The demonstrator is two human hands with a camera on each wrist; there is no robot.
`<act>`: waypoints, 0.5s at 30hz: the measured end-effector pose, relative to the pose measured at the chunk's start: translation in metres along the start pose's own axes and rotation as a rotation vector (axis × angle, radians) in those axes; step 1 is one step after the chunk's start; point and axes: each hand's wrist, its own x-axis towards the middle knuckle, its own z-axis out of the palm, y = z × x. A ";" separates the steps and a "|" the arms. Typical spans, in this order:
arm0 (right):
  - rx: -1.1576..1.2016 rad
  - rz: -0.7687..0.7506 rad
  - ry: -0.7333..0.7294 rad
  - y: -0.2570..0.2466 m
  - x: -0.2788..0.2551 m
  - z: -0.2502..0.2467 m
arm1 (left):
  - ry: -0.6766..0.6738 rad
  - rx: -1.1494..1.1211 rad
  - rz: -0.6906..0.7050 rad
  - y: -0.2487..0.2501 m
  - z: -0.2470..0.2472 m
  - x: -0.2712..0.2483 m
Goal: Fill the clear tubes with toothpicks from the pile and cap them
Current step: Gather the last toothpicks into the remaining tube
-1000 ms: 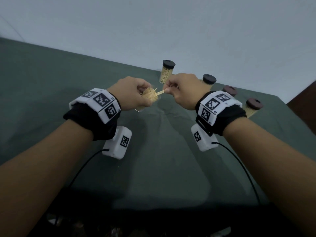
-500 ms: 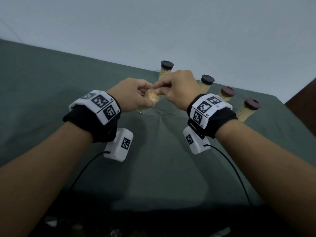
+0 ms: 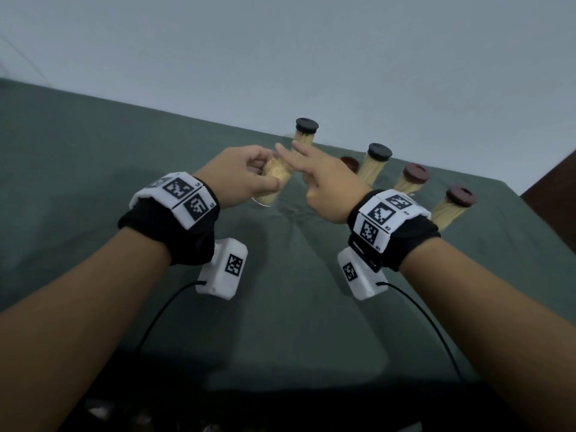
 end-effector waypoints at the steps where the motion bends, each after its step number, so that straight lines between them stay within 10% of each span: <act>1: 0.039 -0.006 0.066 0.000 -0.001 0.000 | 0.006 -0.001 0.001 0.000 0.000 0.000; 10: 0.150 -0.094 0.242 0.005 -0.004 -0.007 | 0.028 0.008 0.019 0.007 0.008 0.006; 15: 0.121 0.201 0.276 0.033 0.015 -0.022 | 0.026 0.024 0.011 0.011 0.014 0.024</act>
